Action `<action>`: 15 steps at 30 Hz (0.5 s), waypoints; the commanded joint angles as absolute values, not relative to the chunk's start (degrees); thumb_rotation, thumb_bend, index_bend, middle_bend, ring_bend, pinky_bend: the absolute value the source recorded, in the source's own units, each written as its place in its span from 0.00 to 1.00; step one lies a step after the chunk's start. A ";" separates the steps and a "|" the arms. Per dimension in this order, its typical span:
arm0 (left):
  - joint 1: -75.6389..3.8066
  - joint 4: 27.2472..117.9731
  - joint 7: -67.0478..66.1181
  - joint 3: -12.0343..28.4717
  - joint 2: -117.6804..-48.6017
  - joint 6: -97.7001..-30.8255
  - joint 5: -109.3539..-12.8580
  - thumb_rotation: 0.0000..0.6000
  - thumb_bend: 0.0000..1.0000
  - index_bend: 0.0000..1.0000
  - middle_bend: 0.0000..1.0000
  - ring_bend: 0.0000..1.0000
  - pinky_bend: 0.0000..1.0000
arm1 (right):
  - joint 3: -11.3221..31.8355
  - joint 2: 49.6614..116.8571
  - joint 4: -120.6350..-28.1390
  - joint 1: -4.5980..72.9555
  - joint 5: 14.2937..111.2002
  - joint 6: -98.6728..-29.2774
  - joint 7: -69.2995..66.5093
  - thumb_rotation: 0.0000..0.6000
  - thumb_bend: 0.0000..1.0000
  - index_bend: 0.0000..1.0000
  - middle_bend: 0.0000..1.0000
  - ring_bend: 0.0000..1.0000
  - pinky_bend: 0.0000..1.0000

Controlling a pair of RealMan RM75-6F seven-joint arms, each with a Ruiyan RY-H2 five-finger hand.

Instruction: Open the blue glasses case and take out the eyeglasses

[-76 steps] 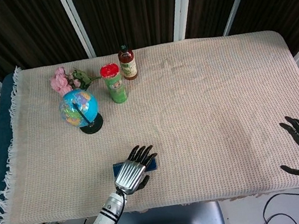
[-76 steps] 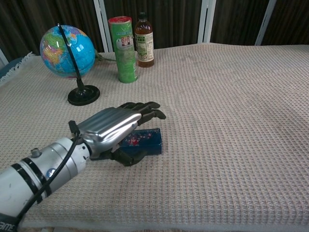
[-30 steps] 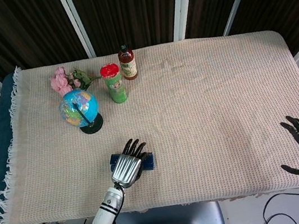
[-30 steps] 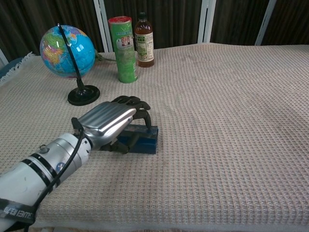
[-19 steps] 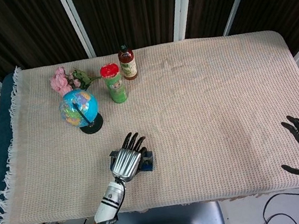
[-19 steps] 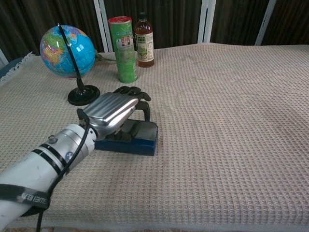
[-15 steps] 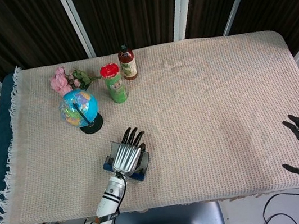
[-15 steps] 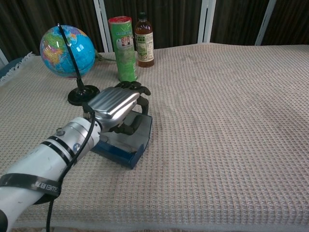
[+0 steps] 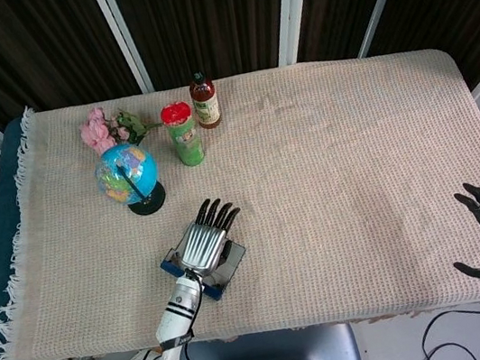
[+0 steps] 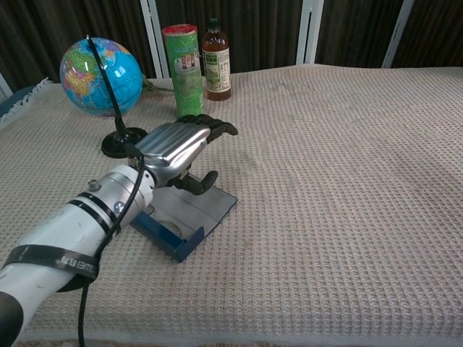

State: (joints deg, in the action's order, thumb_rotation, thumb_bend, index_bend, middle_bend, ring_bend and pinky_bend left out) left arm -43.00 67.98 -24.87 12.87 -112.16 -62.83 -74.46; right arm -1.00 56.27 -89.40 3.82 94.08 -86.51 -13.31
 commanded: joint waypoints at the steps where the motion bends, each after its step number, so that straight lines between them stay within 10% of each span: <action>1: -40.90 75.10 -25.65 11.41 -106.67 -64.05 -74.95 1.00 0.60 0.32 0.11 0.00 0.02 | -1.08 56.39 -89.50 3.83 94.22 -86.46 -12.96 1.00 0.18 0.00 0.00 0.00 0.00; 15: -36.45 83.43 -27.26 8.30 -93.65 -61.53 -69.75 1.00 0.77 0.39 0.09 0.00 0.00 | -1.27 56.98 -90.07 4.06 94.43 -85.78 -10.93 1.00 0.18 0.00 0.00 0.00 0.00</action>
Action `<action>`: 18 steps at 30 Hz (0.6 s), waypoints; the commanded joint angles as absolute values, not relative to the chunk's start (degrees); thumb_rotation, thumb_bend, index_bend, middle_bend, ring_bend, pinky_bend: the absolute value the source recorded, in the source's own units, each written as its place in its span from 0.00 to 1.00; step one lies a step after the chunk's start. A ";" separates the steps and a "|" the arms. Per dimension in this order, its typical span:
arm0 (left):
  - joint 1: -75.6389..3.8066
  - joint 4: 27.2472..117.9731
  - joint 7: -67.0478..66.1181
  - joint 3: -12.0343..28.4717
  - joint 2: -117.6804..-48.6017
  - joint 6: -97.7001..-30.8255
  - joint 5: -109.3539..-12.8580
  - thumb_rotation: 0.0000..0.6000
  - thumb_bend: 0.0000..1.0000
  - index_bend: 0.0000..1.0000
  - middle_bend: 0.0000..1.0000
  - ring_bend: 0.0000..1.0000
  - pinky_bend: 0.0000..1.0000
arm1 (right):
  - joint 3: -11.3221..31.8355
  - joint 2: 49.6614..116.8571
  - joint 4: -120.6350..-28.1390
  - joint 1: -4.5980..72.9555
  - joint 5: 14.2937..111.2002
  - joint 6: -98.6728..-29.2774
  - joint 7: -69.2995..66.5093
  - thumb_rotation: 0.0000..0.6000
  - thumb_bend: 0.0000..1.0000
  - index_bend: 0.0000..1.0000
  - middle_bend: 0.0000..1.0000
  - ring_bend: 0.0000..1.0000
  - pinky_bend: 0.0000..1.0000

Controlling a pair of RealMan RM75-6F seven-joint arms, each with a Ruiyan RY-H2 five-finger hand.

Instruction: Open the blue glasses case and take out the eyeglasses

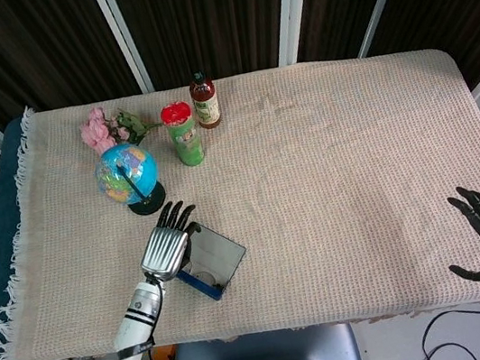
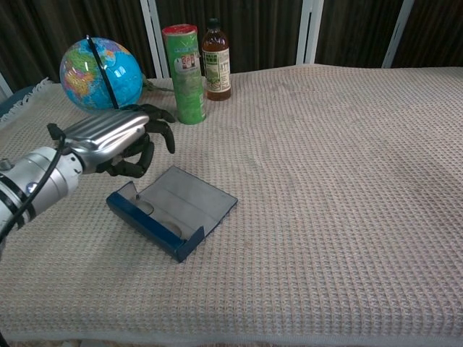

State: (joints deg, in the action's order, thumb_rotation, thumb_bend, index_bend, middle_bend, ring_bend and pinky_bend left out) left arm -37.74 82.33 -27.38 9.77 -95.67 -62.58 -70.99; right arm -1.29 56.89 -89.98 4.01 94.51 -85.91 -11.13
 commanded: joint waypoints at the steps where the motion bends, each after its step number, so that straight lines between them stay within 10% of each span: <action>1: -36.21 83.42 -26.71 7.91 -93.42 -61.42 -69.86 1.00 0.77 0.39 0.09 0.00 0.00 | -1.27 57.01 -90.12 4.08 94.39 -85.72 -10.81 1.00 0.18 0.00 0.00 0.00 0.00; 18: -33.67 80.96 -22.50 2.80 -93.23 -62.28 -75.42 1.00 0.77 0.40 0.08 0.00 0.00 | -1.26 57.15 -90.20 3.91 94.43 -86.10 -10.48 1.00 0.18 0.00 0.00 0.00 0.00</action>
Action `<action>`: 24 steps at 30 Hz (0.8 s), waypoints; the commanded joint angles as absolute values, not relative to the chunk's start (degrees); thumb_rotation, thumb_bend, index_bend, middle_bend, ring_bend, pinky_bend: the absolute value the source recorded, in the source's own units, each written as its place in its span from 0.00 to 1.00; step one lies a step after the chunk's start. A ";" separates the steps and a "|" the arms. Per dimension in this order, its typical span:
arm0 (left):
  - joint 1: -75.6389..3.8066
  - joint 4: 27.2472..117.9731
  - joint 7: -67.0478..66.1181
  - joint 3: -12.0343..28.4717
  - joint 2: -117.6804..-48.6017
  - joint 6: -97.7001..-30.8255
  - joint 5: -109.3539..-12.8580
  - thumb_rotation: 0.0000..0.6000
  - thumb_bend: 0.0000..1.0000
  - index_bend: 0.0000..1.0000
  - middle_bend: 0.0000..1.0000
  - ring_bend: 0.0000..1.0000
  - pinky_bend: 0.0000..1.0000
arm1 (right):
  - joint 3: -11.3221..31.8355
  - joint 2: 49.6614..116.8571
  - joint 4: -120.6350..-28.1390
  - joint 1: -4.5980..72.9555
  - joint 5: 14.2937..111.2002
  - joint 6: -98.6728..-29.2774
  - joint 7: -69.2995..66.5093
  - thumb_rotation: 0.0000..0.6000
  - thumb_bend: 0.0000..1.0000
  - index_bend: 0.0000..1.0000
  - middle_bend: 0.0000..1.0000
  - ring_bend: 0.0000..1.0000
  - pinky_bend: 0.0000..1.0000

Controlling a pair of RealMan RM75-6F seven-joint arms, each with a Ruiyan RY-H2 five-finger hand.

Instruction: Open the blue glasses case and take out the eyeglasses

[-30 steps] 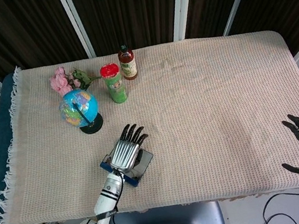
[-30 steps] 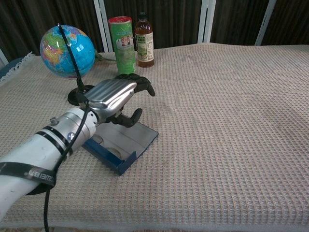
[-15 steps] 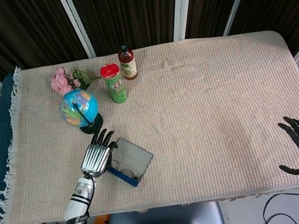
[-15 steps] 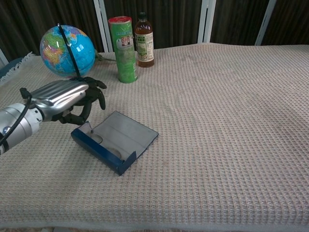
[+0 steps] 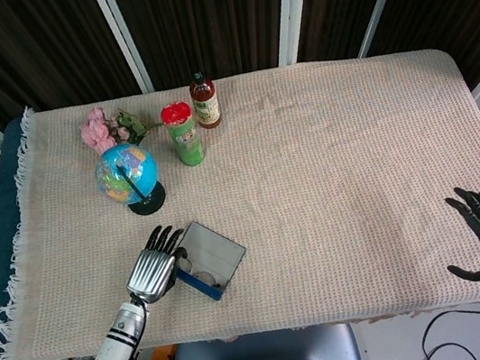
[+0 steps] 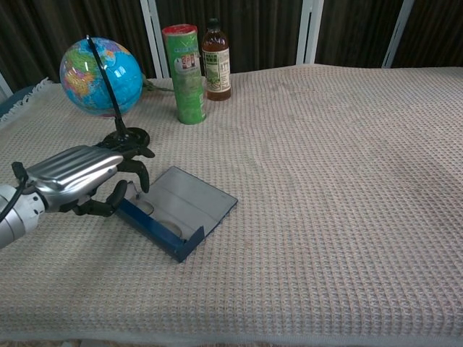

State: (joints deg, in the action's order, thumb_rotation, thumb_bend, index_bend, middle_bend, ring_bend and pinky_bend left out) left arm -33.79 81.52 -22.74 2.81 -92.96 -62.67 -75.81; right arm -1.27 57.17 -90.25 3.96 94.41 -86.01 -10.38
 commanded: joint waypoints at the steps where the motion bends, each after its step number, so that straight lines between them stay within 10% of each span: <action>1: -33.63 80.58 -22.09 2.91 -93.39 -62.05 -75.20 1.00 0.77 0.40 0.08 0.00 0.00 | -1.27 57.14 -90.15 3.89 94.45 -86.15 -10.57 1.00 0.18 0.00 0.00 0.00 0.00; 24: -28.43 75.89 -19.78 -1.04 -92.78 -68.87 -82.03 1.00 0.76 0.50 0.09 0.00 0.00 | -1.61 57.18 -90.16 3.89 95.03 -86.17 -10.43 1.00 0.18 0.00 0.00 0.00 0.00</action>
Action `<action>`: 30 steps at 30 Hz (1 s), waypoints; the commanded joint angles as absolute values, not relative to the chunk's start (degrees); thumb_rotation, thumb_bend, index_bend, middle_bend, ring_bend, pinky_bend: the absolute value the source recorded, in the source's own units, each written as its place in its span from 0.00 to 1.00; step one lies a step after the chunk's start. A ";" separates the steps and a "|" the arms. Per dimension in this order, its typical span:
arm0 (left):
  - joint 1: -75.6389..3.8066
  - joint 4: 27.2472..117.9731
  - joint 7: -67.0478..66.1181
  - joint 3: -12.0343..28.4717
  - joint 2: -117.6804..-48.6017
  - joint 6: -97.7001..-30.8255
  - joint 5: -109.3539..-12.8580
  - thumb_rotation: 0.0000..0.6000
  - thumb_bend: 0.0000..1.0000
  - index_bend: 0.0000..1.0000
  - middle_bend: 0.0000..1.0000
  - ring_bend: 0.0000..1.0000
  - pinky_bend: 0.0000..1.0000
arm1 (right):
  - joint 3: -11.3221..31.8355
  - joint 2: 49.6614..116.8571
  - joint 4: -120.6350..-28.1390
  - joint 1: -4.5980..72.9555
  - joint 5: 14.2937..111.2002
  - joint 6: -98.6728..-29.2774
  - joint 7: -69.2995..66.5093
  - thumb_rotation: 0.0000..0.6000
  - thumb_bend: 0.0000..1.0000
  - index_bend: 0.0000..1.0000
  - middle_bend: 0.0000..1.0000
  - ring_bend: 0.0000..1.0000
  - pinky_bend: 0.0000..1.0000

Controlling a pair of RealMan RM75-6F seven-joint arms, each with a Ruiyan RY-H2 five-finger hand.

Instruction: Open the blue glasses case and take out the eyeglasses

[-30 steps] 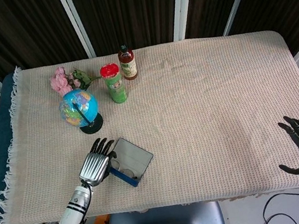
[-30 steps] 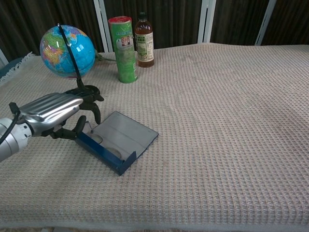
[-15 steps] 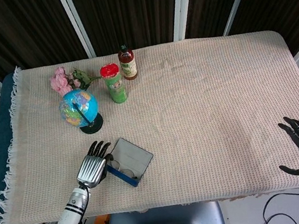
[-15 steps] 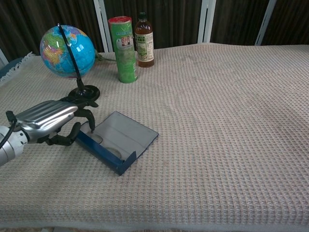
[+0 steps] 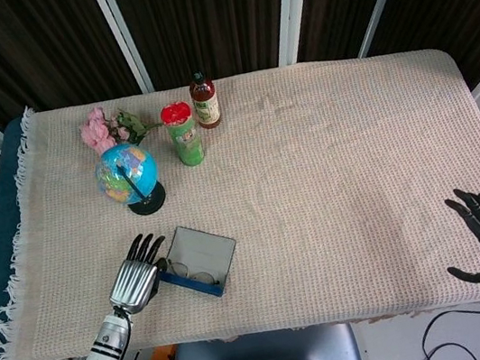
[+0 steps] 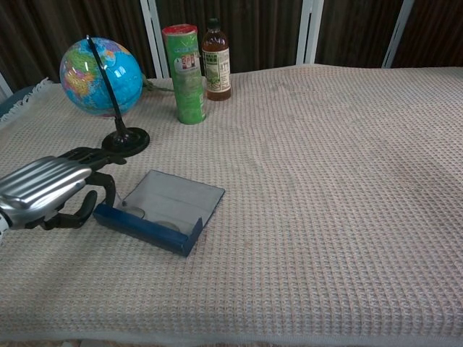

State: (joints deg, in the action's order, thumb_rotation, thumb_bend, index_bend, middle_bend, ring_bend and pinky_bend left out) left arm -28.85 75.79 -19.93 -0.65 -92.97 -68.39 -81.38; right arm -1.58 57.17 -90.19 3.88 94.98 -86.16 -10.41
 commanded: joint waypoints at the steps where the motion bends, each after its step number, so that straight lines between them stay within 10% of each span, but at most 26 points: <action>1: -28.22 76.01 -19.78 -1.24 -92.69 -69.17 -82.41 1.00 0.76 0.50 0.09 0.00 0.00 | -1.62 57.18 -90.12 3.89 95.04 -86.17 -10.47 1.00 0.18 0.00 0.00 0.00 0.00; 30: -23.99 88.24 -24.86 -9.88 -83.94 -67.50 -90.64 1.00 0.76 0.47 0.03 0.00 0.00 | -1.99 57.25 -89.93 3.53 95.96 -87.12 -10.58 1.00 0.18 0.00 0.00 0.00 0.00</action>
